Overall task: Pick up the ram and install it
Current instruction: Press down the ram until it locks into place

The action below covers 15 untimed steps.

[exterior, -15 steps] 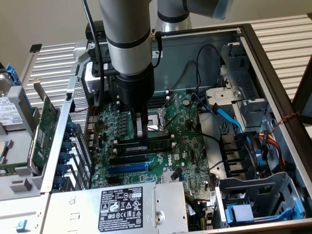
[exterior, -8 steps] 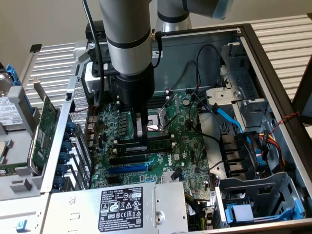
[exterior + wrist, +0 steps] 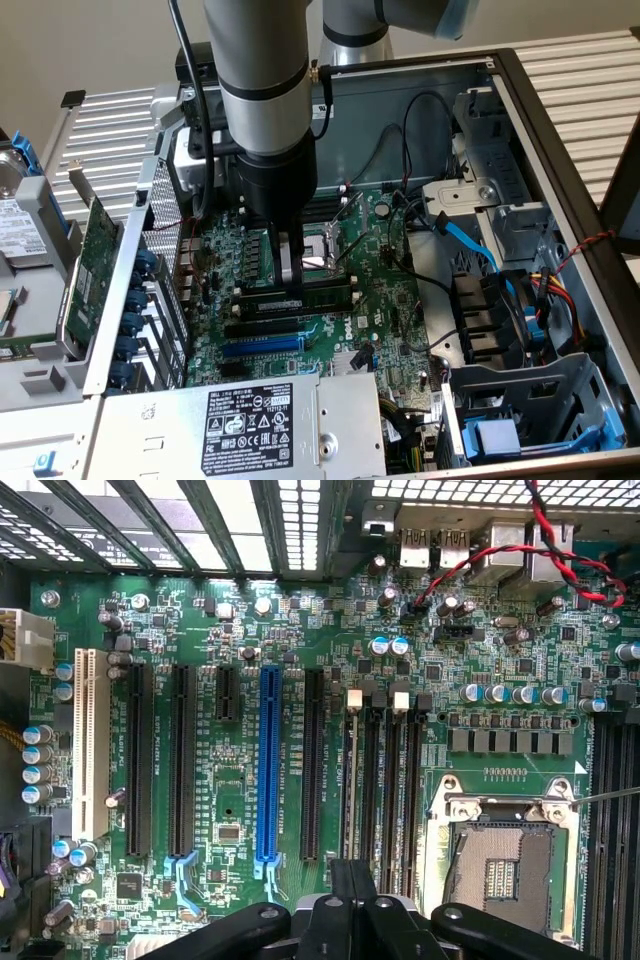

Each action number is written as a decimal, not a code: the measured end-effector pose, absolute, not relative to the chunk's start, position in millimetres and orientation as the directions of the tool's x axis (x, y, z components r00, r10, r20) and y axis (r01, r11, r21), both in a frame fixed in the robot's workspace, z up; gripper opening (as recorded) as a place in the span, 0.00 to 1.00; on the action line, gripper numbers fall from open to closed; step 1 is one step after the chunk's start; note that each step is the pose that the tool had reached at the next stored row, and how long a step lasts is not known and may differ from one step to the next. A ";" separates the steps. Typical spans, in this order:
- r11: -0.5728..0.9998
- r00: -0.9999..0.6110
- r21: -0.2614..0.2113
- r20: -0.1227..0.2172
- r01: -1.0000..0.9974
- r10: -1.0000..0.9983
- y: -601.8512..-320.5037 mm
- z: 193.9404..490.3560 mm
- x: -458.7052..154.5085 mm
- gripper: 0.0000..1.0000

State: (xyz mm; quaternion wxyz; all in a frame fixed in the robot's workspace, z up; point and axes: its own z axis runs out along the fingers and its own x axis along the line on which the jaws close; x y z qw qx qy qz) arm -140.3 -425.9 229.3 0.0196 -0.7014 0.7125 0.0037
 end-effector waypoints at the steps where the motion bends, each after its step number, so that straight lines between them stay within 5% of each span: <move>1: 0.016 -0.015 -0.022 -0.033 -1.000 -0.999 -425.9 229.3 -140.3 0.11; 15: 0.016 -0.015 -0.022 -0.034 -1.000 -0.999 -426.8 228.2 -140.3 0.11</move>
